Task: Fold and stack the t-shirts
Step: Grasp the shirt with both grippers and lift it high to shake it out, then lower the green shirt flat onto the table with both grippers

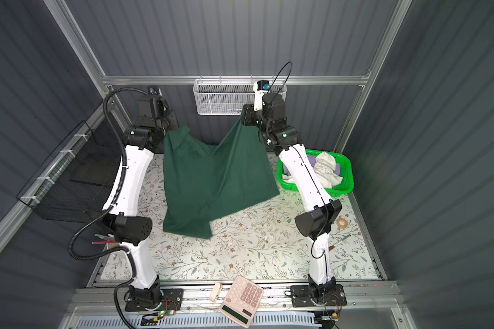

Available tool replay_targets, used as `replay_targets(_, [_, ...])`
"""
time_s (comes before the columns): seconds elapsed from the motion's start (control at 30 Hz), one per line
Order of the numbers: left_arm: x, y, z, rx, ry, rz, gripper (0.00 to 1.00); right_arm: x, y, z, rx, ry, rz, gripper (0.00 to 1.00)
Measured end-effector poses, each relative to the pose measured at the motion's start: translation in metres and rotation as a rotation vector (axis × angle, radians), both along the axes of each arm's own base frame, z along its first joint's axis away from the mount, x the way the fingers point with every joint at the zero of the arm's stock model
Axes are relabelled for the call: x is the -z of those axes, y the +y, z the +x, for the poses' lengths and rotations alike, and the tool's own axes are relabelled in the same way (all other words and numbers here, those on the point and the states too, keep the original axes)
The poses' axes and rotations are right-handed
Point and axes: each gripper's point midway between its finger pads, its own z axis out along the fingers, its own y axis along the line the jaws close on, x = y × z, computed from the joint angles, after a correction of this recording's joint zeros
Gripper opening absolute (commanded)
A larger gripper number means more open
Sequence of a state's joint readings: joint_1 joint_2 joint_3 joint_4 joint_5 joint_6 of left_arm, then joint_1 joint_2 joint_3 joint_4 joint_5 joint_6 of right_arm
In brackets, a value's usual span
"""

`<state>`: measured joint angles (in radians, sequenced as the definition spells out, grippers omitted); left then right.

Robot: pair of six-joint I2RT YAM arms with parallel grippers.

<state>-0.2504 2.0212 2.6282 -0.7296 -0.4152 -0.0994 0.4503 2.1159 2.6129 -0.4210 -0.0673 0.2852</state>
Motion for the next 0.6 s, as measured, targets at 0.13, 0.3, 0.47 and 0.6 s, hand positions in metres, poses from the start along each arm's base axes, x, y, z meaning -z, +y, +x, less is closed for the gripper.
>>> replay_targets(0.13, [-0.082, 0.004, -0.049, 0.035, -0.214, -0.048, 0.00, -0.059, -0.017, -0.031, 0.015, -0.147, 0.041, 0.00])
replay_targets(0.3, [-0.158, 0.024, -0.141, 0.055, -0.426, -0.087, 0.00, -0.110, -0.052, -0.089, 0.052, -0.288, 0.071, 0.00])
replay_targets(0.47, [-0.093, 0.045, -0.186, -0.003, -0.320, -0.180, 0.00, -0.050, -0.085, -0.128, 0.103, -0.235, 0.041, 0.02])
replay_targets(0.6, [0.106, 0.045, -0.189, -0.074, 0.069, -0.314, 0.00, 0.097, -0.094, -0.121, 0.122, 0.032, -0.033, 0.00])
